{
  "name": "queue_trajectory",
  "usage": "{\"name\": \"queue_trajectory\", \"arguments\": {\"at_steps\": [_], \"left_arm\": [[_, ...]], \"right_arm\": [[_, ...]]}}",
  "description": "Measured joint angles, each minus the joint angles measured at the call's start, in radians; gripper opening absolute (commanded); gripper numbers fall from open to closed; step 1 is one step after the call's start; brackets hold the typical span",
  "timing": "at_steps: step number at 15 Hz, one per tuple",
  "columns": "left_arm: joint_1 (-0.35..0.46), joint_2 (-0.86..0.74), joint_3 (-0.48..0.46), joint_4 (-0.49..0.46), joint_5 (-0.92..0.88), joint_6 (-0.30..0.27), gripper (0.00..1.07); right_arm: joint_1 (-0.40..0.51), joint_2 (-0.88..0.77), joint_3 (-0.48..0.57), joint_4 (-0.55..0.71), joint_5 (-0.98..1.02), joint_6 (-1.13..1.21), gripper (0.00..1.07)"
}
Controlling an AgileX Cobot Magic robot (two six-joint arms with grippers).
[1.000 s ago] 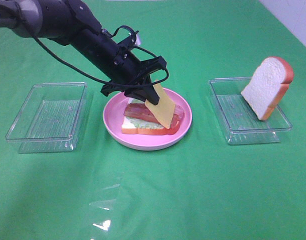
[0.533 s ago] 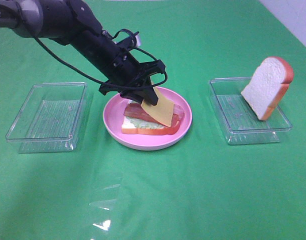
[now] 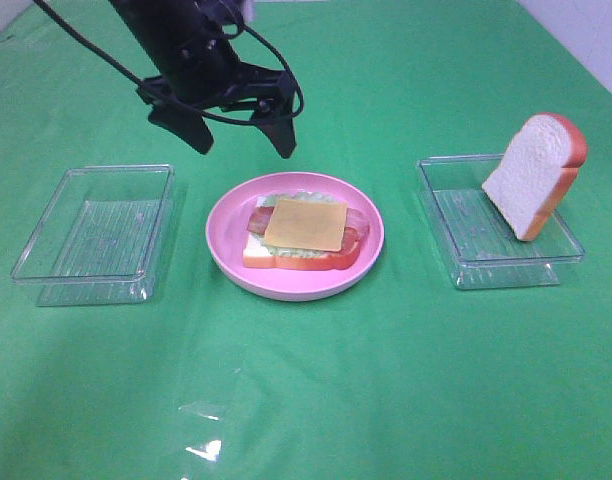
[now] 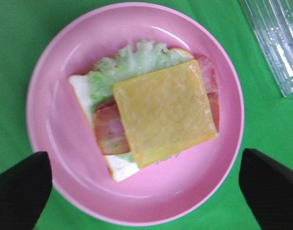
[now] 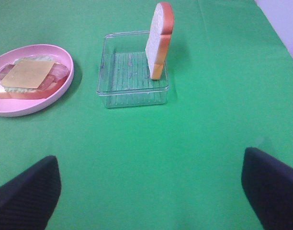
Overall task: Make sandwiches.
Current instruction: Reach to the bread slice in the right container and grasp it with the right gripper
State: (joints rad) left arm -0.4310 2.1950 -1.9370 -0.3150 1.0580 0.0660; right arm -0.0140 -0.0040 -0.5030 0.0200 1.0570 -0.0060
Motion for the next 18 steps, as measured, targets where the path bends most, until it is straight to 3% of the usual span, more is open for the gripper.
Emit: {"name": "queue_trajectory", "arguments": {"at_steps": [2,4,6,7,11,15,18], "left_arm": [[0.013,-0.021,-0.073,0.165,0.118,-0.052,1.02],[0.063,-0.028,-0.114,0.285,0.145,-0.066,1.01],[0.123,-0.033,-0.118,0.315,0.148,-0.066,1.0],[0.229,-0.035,-0.118,0.315,0.15,-0.066,1.0],[0.396,-0.035,-0.118,0.315,0.151,-0.044,1.0],[0.413,-0.114,0.045,0.304,0.149,-0.041,1.0],[0.413,-0.292,0.328,0.302,0.15,-0.041,1.0]], "right_arm": [[0.0,0.0,0.0,0.0,0.0,0.0,0.98],[0.0,0.0,0.0,0.0,0.0,0.0,0.98],[0.0,0.0,0.0,0.0,0.0,0.0,0.98],[0.0,0.0,0.0,0.0,0.0,0.0,0.98],[0.0,0.0,0.0,0.0,0.0,0.0,0.98],[0.0,0.0,0.0,0.0,0.0,0.0,0.98],[0.0,0.0,0.0,0.0,0.0,0.0,0.98]]}}
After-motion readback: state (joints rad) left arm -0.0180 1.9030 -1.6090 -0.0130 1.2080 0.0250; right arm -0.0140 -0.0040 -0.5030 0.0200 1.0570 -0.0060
